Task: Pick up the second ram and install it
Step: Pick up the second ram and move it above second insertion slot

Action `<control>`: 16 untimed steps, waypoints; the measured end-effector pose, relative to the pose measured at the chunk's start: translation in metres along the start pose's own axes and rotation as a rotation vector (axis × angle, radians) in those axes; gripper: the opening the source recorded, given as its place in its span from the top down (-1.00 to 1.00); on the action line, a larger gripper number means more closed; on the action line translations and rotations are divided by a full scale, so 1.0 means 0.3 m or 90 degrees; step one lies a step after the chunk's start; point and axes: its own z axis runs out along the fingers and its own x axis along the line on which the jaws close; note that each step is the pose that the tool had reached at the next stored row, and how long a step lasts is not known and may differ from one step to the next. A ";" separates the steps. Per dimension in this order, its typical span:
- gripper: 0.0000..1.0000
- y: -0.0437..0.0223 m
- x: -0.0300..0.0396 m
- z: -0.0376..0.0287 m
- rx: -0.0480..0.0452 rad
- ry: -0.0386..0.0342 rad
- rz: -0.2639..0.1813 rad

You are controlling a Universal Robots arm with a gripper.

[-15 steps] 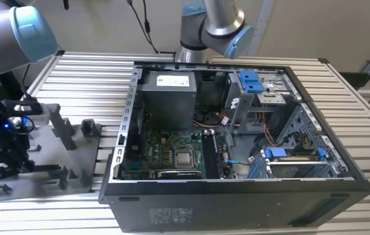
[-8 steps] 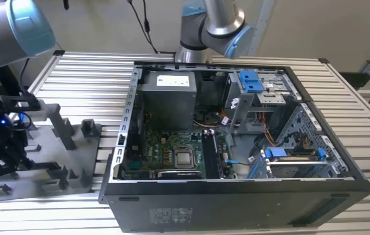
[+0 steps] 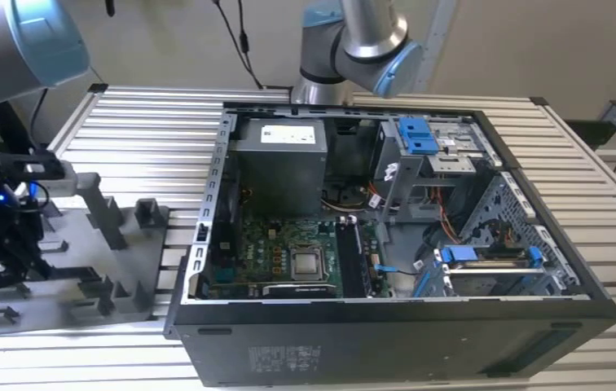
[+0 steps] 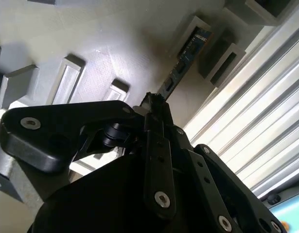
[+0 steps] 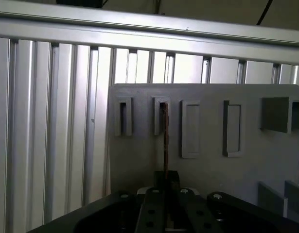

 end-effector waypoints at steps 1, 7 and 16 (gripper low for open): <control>0.72 0.000 0.000 -0.002 -0.0001 0.0001 0.000; 0.72 0.000 -0.001 -0.010 -0.0001 0.0001 0.000; 0.72 0.000 -0.001 -0.018 -0.0002 0.0002 0.000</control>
